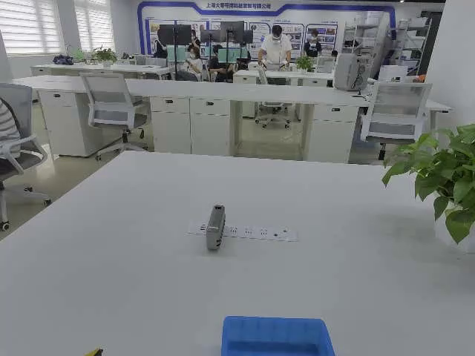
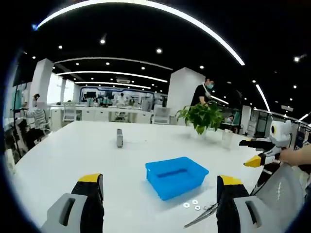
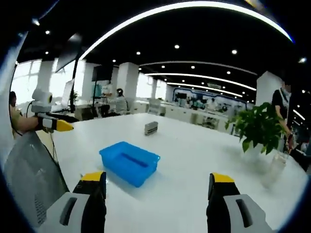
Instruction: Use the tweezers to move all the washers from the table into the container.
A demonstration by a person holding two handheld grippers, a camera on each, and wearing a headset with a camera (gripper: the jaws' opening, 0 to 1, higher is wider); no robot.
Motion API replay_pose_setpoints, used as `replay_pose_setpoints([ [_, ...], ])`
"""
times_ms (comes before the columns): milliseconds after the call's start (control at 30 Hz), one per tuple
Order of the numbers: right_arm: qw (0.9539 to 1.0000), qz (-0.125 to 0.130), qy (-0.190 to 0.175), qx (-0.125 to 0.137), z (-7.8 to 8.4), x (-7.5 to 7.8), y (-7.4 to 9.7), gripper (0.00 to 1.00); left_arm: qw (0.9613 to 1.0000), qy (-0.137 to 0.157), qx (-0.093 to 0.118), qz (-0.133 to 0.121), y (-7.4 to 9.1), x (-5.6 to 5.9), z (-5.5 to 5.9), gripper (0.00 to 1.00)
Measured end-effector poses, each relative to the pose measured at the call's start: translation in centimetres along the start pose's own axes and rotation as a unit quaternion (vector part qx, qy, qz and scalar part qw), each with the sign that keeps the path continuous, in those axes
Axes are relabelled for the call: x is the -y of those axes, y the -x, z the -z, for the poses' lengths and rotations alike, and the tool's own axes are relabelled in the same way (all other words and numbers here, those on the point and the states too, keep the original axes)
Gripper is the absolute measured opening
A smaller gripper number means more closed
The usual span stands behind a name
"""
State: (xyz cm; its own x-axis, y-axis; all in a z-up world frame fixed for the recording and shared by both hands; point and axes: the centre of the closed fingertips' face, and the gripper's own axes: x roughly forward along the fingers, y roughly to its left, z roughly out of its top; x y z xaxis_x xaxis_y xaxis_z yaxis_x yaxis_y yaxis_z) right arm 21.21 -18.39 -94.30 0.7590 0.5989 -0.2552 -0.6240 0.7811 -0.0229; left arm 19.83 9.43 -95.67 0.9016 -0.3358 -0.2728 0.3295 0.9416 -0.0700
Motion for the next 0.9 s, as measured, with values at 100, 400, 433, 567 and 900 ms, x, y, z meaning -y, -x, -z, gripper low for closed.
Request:
replay_pose_setpoints([
  [100,0.9998,-0.009,-0.012,0.011,-0.4,-0.2,0.1,0.8,1.0,-0.009,0.003,-0.002,0.1,-0.1,-0.1,0.99],
  [400,0.9997,0.006,-0.014,0.017,-0.7,0.3,0.1,0.81,0.9997,0.018,0.018,0.001,0.1,0.0,-0.6,0.99],
  [433,0.9997,0.007,-0.013,0.016,-0.6,0.3,0.1,0.81,0.9997,0.018,0.016,0.003,0.1,0.1,-0.6,0.99],
  [567,0.9995,0.021,-0.012,0.021,-0.9,0.8,0.1,0.82,0.9998,0.01,0.019,0.004,0.2,0.2,-0.8,0.99],
  [900,0.9979,0.043,-0.048,0.006,-0.2,2.2,0.4,0.79,0.9992,0.027,0.025,0.016,0.5,0.4,-1.0,0.99],
])
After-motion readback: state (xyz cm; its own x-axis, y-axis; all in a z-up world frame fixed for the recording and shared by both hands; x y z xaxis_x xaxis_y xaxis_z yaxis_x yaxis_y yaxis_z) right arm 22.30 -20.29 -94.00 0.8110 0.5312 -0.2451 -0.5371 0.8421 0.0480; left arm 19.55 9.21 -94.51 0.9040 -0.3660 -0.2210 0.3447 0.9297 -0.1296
